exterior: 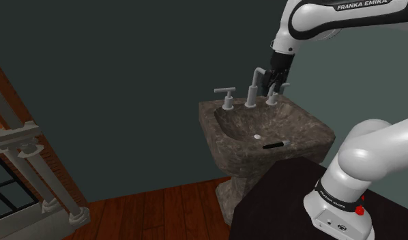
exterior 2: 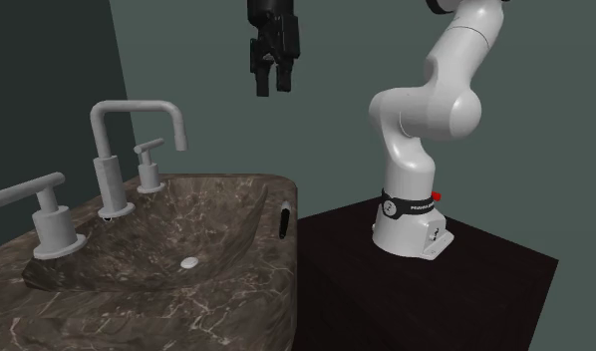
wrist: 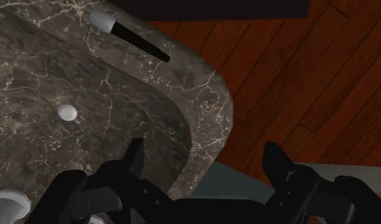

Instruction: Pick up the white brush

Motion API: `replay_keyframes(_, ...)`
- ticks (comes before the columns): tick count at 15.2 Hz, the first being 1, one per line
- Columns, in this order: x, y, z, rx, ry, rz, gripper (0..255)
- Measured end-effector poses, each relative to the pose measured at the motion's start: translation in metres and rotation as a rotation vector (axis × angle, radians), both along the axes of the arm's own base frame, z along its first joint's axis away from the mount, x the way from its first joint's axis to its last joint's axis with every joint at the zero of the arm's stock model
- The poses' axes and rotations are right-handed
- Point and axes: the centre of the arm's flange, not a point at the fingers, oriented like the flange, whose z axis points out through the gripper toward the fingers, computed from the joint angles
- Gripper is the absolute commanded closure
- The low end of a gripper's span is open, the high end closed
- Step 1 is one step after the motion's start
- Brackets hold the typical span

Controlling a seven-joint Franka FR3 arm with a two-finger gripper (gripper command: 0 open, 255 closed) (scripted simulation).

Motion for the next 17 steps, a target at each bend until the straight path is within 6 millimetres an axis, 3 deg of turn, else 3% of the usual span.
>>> replay_keyframes(12, -0.012, -0.080, -0.136, 0.058, 0.193, -0.013, 0)
replay_keyframes(17, -0.030, -0.110, -0.193, 0.083, 0.274, -0.018, 0)
